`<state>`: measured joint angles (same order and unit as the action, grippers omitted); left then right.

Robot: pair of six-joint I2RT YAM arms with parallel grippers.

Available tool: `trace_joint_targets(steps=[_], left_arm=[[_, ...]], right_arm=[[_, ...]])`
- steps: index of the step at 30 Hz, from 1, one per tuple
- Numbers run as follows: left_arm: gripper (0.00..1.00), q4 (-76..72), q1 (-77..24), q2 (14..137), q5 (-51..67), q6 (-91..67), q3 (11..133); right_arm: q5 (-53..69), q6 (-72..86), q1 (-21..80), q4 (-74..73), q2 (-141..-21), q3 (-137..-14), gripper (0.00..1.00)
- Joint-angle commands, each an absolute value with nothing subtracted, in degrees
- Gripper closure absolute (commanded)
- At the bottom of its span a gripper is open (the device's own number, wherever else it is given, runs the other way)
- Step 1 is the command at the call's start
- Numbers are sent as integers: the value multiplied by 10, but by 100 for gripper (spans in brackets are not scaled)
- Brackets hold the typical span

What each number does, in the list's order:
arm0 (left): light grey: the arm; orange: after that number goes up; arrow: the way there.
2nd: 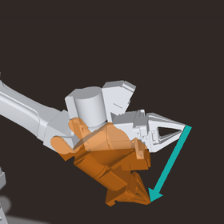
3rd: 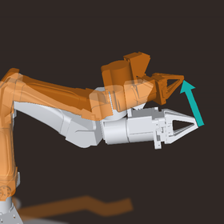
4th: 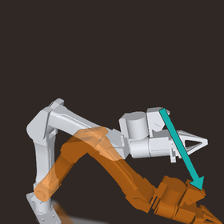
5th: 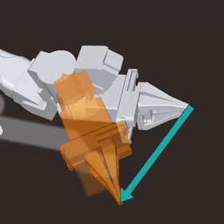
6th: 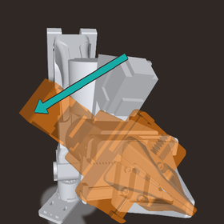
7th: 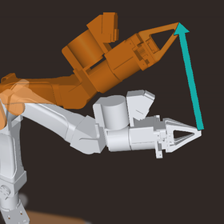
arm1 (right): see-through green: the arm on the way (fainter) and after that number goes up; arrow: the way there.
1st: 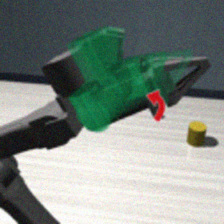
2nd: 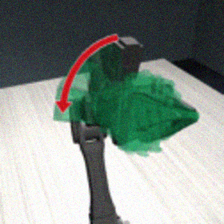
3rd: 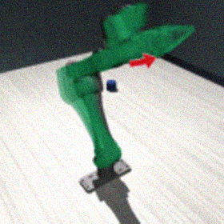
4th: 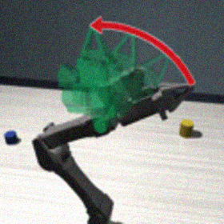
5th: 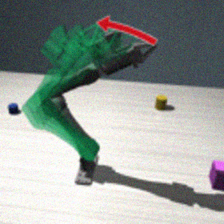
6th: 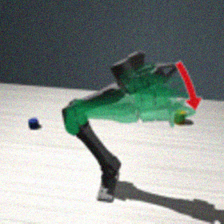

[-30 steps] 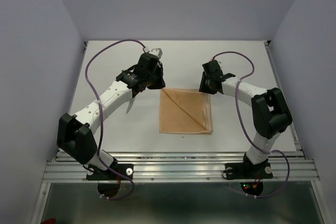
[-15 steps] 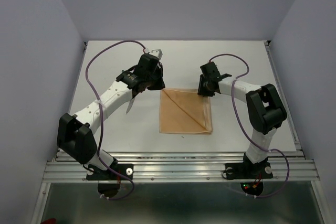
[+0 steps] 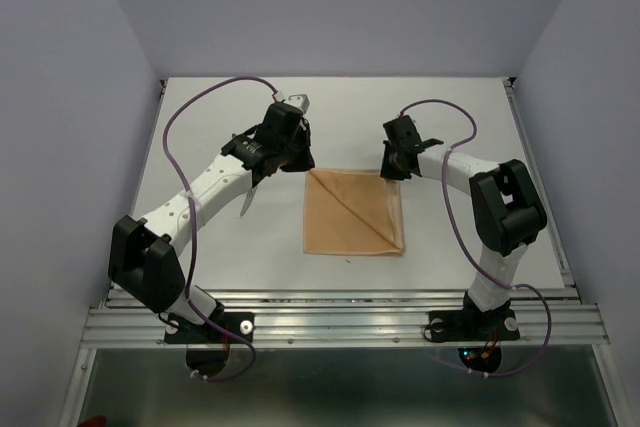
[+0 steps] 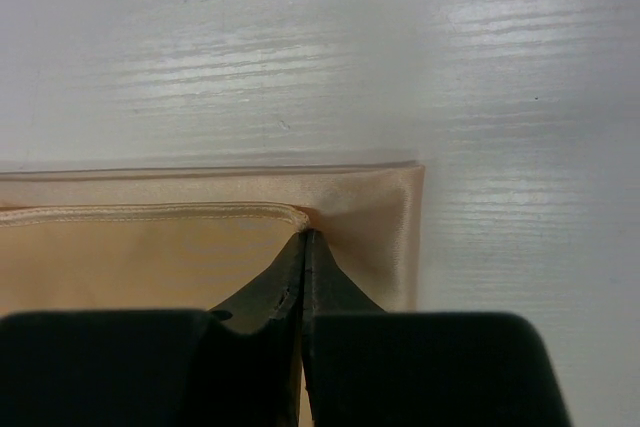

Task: Fold the napkin into a case and place the utensils inside
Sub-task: Smooth out the upper triangle-folded napkin at the center of the board.

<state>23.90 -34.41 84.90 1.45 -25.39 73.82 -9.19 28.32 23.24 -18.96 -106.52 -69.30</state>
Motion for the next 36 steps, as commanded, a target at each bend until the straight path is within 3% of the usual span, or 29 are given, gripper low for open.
trace_joint_targets(steps=[1,12,16,17,20,24,28,29,32,36], left_arm=[[100,234,-345,829,17,-251,737],[100,235,-345,836,19,-252,739],[100,235,-345,836,19,-252,740],[100,236,-345,835,19,-252,739],[100,234,-345,837,19,-256,737],[100,211,-345,826,16,-266,720],[100,193,-345,833,23,-272,720],[100,193,-345,837,25,-272,722],[100,186,-345,849,32,-274,726],[100,175,-346,867,42,-276,724]], right_arm=[[-115,273,229,-171,-1057,-723,99],[-112,270,229,-169,-1078,-732,99],[-116,269,229,-169,-1062,-728,84],[-117,266,229,-170,-1057,-728,70],[-139,261,229,-178,-1005,-716,50],[-138,257,229,-189,-935,-682,44],[-101,288,236,-202,-865,-615,56],[-98,296,254,-204,-850,-596,72],[-86,341,291,-208,-794,-522,93],[-91,406,336,-218,-745,-454,99]])
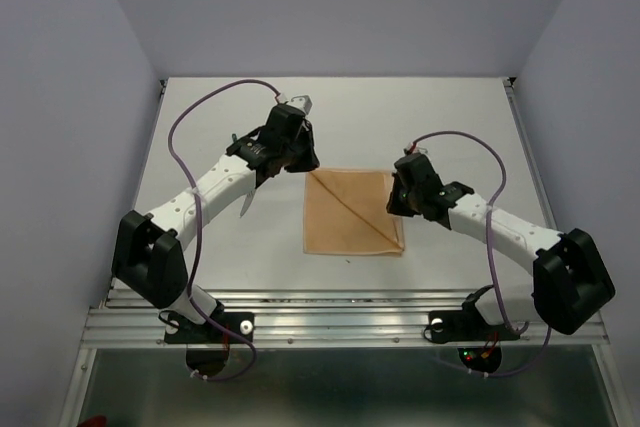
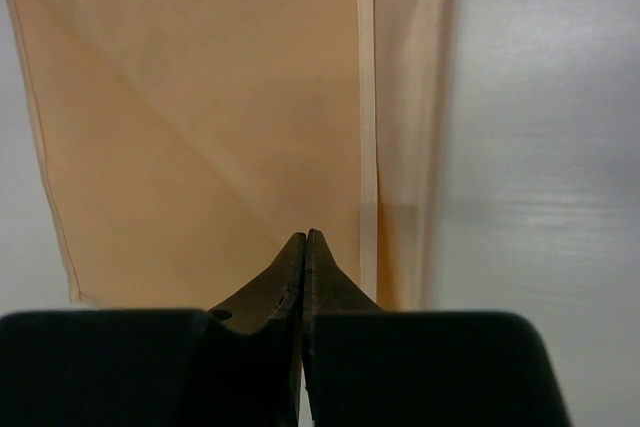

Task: Fold the napkin into a case and place the utensils inside
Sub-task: Smooth out the upper triangle-folded napkin at the center of the board.

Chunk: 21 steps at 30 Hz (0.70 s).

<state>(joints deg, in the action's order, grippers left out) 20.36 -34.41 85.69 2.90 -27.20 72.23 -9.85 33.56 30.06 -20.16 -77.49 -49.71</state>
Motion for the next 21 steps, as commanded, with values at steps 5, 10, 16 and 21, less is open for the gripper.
trace_joint_targets(steps=[5,10,16,21], left_arm=[[100,163,-346,895,61,-284,722],[100,161,-347,896,63,-284,722],[100,163,-346,889,62,-282,716],[100,162,-347,884,62,-281,715]], right_arm=[[-84,456,366,-207,-727,-395,99],[-111,462,371,-181,-759,-357,99],[-87,461,376,-177,-774,-365,99],[-122,461,376,-237,-700,-389,99]])
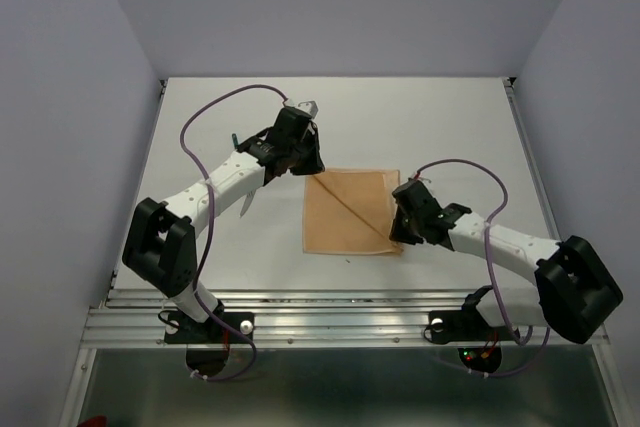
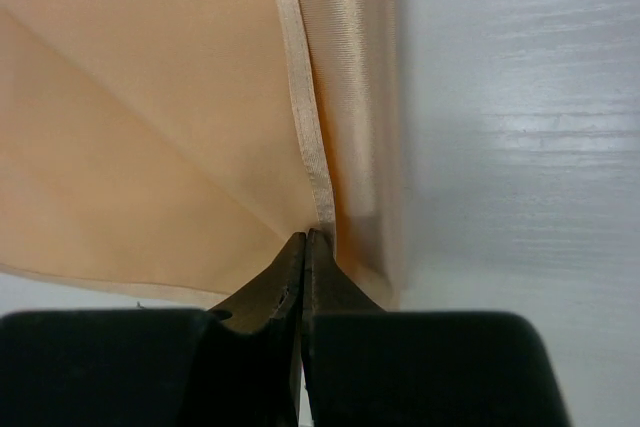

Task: Fold the napkin into a case and place the utensils inside
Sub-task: Smooth out the upper triangle-folded napkin at the center of the board.

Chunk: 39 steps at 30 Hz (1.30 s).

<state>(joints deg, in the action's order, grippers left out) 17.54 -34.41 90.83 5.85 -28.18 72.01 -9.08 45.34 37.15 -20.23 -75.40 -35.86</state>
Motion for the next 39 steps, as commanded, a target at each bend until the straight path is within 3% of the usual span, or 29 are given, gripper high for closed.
trace_joint_targets(steps=[1,10,16,28,39], left_arm=[[100,161,-347,884,62,-281,715],[100,161,-347,882,62,-279,713],[100,158,-347,885,68,-281,715],[100,162,-347,884,67,-281,719],[100,173,-347,863,56,-272,713]], right_arm=[[-124,461,376,-245,-692,-391,99],[-98,506,387,-251,-650,-318,99],[-81,518,392,-186,-705,-273,99],[-223,498,392,-306,-597,-375,99],[-262,474,364,-297,-721,-392,99]])
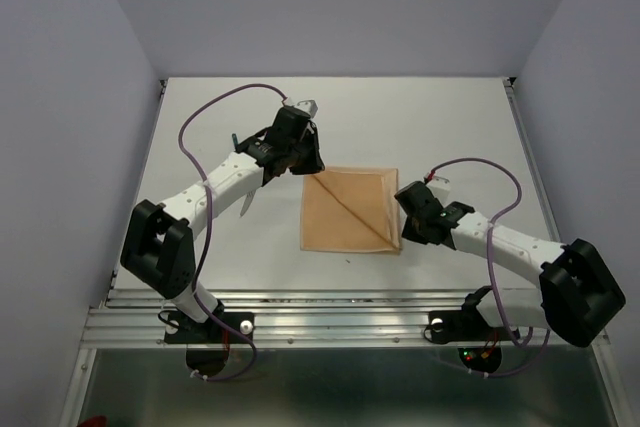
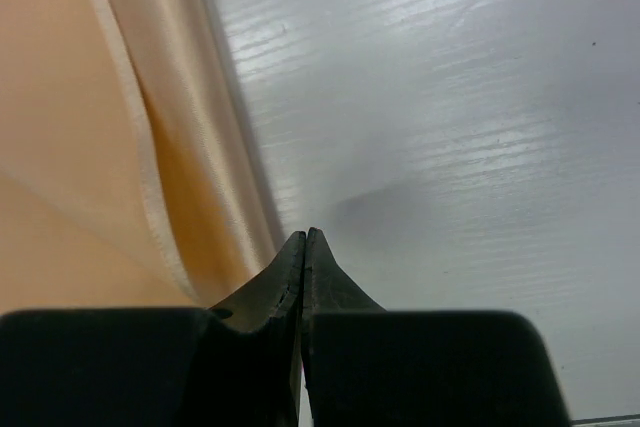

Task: Fold the napkin into a case and place the utensils inside
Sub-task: Smooth out the upper triangle-folded napkin at the center of the board.

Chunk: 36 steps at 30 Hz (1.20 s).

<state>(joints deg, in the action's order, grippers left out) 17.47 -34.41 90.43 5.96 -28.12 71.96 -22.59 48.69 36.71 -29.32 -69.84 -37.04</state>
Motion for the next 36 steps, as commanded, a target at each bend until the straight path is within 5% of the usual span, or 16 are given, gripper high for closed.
trace_joint_targets(steps=[1,10,21,26,36], left_arm=[[100,173,-347,861,55,-272,712],[100,163,-347,863,69,-272,703],[100,173,-347,883,59,-260,738],[100,173,-347,868,42,-259,732],[100,128,-359,853,105,-270,650]], right_arm=[[-261,472,364,-294,-727,-390,99],[-152,460,370,-207,-762,-344,99],[-84,570,494,-110,-804,-384,99],[-168,561,494,-184,-783,-419,99],[-112,426,321,-178,-729,-439,79]])
